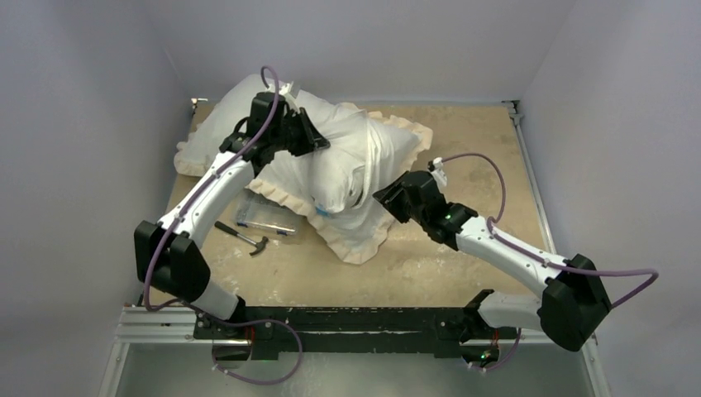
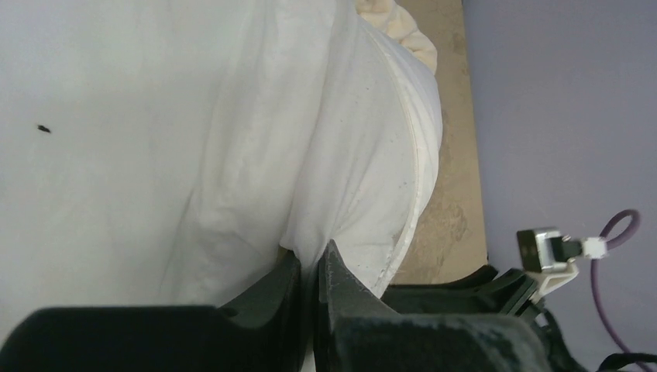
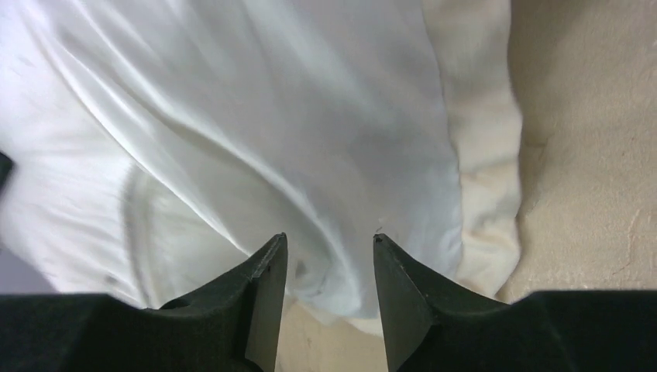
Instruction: Remove the pillowcase from the pillow
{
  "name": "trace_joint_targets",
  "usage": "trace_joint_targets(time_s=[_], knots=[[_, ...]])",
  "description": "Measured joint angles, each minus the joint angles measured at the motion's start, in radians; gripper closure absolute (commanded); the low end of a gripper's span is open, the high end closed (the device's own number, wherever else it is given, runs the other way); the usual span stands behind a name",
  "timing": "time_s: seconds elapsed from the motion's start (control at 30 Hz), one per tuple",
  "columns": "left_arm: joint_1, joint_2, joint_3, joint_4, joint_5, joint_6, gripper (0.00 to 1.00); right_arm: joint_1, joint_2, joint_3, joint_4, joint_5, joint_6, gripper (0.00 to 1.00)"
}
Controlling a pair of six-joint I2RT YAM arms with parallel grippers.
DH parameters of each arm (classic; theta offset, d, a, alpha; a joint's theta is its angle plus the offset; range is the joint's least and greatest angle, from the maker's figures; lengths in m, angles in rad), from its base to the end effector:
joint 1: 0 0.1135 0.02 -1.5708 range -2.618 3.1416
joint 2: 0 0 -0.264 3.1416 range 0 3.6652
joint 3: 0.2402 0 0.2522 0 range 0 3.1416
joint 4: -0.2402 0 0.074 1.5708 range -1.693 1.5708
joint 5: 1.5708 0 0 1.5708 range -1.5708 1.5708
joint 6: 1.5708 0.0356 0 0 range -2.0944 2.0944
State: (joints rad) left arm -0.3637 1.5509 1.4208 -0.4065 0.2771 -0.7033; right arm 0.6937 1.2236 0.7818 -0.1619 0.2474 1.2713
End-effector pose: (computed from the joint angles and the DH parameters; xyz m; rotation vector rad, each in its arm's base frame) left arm 0.3315 -0.1366 0.3498 -0.2015 2.2166 -0.9081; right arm 0.2106 0.1638 0.2496 0.7918 2.1424 0.8384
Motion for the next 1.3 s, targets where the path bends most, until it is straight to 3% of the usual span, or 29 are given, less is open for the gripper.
trace_joint_targets(time_s=[0.1, 0.17, 0.37, 0.7, 1.3], knots=[[0.005, -0.074, -0.098, 0.010, 0.013, 0.015, 1.00, 0.000, 0.011, 0.106, -0.092, 0.046, -0.034, 0.28], [0.005, -0.109, -0.160, 0.014, 0.022, 0.018, 1.00, 0.000, 0.032, 0.187, -0.132, 0.084, -0.072, 0.21], [0.003, -0.163, -0.252, 0.035, 0.030, 0.019, 1.00, 0.000, 0.127, 0.358, -0.156, 0.158, -0.213, 0.19], [0.002, -0.173, -0.258, 0.044, 0.029, 0.045, 1.00, 0.002, 0.330, 0.471, -0.196, 0.189, -0.304, 0.19], [-0.003, -0.173, -0.274, 0.046, 0.018, 0.053, 1.00, 0.006, 0.341, 0.539, -0.205, 0.208, -0.401, 0.17]])
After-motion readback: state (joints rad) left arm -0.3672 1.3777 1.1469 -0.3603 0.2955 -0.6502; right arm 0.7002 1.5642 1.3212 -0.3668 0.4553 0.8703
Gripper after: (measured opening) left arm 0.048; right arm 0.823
